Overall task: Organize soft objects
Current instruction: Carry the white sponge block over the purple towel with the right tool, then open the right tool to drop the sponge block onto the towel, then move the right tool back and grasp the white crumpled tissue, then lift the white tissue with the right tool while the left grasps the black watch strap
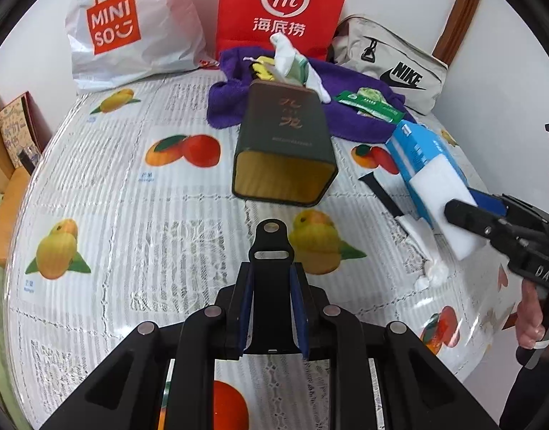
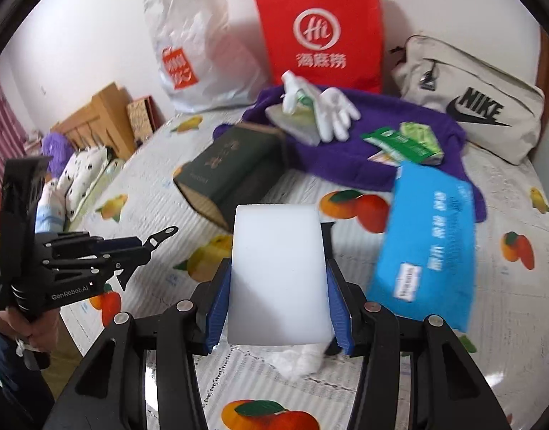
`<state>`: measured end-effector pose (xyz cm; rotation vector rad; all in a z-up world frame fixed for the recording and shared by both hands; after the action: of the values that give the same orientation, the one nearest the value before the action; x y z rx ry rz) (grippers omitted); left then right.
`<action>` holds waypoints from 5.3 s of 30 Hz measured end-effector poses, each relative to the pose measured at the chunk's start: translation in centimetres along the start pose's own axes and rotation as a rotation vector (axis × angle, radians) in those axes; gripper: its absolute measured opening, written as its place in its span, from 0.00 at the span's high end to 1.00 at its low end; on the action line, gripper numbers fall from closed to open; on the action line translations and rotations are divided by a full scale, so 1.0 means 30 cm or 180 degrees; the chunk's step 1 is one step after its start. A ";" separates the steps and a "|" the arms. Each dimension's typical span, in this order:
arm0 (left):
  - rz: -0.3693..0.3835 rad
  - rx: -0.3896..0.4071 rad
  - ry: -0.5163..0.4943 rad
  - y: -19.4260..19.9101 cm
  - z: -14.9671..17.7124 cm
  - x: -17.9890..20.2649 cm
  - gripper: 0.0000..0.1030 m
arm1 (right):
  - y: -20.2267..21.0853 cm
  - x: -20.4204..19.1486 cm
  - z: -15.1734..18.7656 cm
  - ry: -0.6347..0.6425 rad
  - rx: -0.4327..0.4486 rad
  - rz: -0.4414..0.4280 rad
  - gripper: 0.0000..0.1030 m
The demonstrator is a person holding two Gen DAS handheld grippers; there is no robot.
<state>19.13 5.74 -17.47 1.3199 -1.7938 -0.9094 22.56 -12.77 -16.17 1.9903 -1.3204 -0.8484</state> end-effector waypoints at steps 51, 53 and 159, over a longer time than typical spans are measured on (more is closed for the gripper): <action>-0.0206 0.0220 -0.0037 -0.214 -0.729 -0.052 0.81 | -0.117 0.550 -0.473 -0.0677 0.0221 0.0548 0.52; -0.0197 0.0198 0.0010 -0.247 -0.748 -0.067 0.81 | -0.147 0.561 -0.486 -0.0674 0.0180 0.0549 0.52; 0.0186 -0.0252 -0.0390 -0.175 -0.046 0.446 0.50 | 0.146 0.264 0.268 -0.0184 0.0122 0.0316 0.75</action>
<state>19.84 -8.54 -19.43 1.1786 -1.8592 -1.0379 16.27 -22.66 -19.22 1.9247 -1.4658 -0.8454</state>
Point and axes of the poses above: each gripper's, at about its wrist camera, not at the fingertips, and y roughly against the way its jaws point, x to its right, z to its underside, the point moved 7 cm from there along -y, roughly the way its jaws point, and after that the axes turned 4 degrees about -y, right-handed, at the moved point
